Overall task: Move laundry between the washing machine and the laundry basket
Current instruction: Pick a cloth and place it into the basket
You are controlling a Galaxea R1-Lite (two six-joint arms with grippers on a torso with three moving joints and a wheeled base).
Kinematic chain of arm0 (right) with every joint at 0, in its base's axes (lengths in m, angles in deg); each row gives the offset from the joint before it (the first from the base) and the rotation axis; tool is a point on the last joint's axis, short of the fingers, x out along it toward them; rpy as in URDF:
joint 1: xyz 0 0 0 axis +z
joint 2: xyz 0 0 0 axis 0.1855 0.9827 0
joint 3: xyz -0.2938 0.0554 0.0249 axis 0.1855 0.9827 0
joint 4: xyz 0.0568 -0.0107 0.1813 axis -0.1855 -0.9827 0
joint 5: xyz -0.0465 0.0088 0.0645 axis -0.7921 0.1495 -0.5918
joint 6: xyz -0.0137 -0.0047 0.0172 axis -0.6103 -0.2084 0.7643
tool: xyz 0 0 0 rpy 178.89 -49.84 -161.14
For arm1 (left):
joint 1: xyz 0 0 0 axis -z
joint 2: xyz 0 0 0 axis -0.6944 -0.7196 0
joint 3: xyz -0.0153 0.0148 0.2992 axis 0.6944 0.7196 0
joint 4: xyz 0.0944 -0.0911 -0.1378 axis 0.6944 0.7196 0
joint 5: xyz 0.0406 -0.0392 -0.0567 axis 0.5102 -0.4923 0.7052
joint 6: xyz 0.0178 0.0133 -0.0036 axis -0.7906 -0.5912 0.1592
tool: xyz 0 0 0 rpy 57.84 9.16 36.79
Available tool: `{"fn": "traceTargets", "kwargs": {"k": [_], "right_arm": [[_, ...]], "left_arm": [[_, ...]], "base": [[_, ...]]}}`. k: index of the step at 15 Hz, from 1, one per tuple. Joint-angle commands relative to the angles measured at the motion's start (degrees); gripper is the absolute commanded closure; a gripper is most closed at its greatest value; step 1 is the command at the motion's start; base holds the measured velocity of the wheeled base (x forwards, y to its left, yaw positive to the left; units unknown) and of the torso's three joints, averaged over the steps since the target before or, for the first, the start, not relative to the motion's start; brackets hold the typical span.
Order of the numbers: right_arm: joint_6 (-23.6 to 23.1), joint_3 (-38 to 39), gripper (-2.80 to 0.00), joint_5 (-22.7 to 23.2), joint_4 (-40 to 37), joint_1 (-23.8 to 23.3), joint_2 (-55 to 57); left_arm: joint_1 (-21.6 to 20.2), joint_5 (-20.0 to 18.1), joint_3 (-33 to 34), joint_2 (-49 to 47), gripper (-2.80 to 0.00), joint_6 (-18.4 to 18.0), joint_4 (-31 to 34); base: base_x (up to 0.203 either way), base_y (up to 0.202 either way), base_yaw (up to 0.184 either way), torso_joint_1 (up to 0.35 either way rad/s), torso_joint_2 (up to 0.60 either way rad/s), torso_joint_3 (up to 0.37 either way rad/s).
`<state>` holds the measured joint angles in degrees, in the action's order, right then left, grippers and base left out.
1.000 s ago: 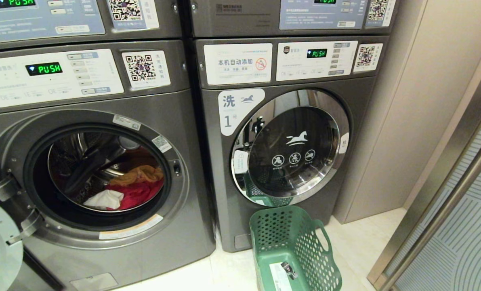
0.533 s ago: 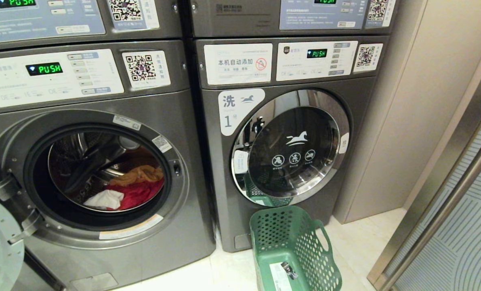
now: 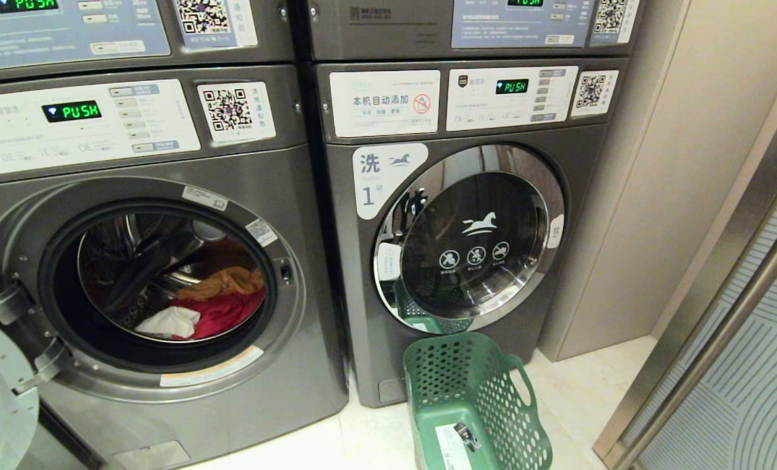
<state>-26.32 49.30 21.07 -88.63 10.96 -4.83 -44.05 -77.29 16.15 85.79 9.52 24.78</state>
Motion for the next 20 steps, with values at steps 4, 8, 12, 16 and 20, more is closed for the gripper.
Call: {"fn": "traceTargets", "kwargs": {"k": [4, 8, 12, 16, 20], "right_arm": [[0.0, 0.0, 0.0, 0.0, 0.0, 0.0, 0.1], [-0.8, 0.2, 0.0, 0.1, 0.0, -0.1, 0.1], [-0.8, 0.1, 0.0, 0.1, 0.0, 0.0, 0.1], [-0.4, 0.1, 0.0, 0.1, 0.0, 0.0, 0.1], [-0.9, 0.1, 0.0, 0.2, 0.0, 0.0, 0.1]], "left_arm": [[0.0, -0.1, 0.0, 0.1, 0.0, -0.2, 0.0], [0.0, -0.3, 0.0, 0.1, 0.0, -0.9, -0.1], [0.0, -0.1, 0.0, 0.1, 0.0, -0.7, 0.0], [0.0, -0.2, 0.0, 0.1, 0.0, -0.9, 0.0], [0.0, -0.1, 0.0, 0.1, 0.0, -0.4, 0.0]], "base": [[0.0, 0.0, 0.0, 0.0, 0.0, 0.0], [0.019, 0.0, 0.001, 0.0, 0.0, 0.002], [0.114, 0.0, 0.0, 0.006, 0.0, 0.002], [0.0, 0.0, 0.0, 0.0, 0.0, 0.0], [0.0, 0.0, 0.0, 0.0, 0.0, 0.0]]}}
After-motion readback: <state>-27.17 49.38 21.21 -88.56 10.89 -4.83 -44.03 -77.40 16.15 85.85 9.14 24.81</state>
